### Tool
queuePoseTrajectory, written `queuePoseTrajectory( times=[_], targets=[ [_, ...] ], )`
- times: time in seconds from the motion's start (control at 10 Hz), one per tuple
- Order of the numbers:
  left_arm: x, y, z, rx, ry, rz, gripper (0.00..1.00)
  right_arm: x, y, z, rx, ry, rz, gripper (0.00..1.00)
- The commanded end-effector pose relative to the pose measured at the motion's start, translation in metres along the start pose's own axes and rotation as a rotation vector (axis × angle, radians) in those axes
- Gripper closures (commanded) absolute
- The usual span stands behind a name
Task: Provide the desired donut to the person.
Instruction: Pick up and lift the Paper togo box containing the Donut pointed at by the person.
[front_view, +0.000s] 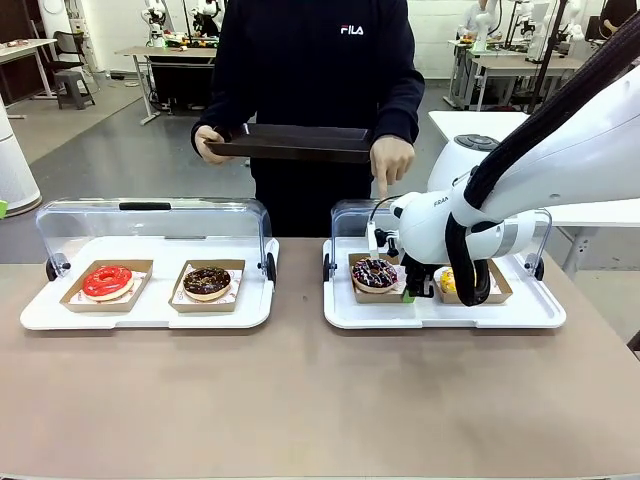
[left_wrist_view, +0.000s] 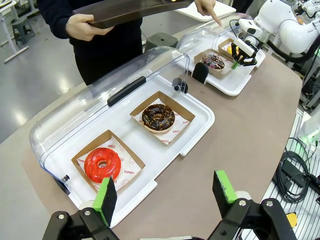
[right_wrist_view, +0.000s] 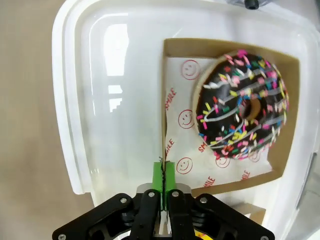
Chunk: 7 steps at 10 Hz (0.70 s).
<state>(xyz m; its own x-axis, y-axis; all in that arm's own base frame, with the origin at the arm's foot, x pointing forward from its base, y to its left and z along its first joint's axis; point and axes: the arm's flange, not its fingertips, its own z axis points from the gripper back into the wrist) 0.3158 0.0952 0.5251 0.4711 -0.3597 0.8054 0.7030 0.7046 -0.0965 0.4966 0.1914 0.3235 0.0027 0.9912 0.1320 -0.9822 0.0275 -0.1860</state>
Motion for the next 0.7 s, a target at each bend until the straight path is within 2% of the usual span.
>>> queuePoseTrajectory(
  times=[0.0,0.3,0.4,0.6],
  targets=[
    [-0.002,0.003,0.0,-0.009,-0.008,-0.013,0.0,0.003,-0.005,0.001,0.01,0.008,-0.005,1.0],
    [-0.002,0.003,0.0,-0.009,-0.008,-0.013,0.0,0.002,0.008,0.016,-0.022,0.013,0.011,1.0],
    [-0.002,0.003,0.0,-0.009,-0.008,-0.013,0.0,0.001,0.019,0.031,-0.037,-0.013,0.014,1.0],
    [-0.002,0.003,0.0,-0.009,-0.008,-0.013,0.0,-0.006,0.054,0.074,-0.113,0.007,0.018,1.0]
  ],
)
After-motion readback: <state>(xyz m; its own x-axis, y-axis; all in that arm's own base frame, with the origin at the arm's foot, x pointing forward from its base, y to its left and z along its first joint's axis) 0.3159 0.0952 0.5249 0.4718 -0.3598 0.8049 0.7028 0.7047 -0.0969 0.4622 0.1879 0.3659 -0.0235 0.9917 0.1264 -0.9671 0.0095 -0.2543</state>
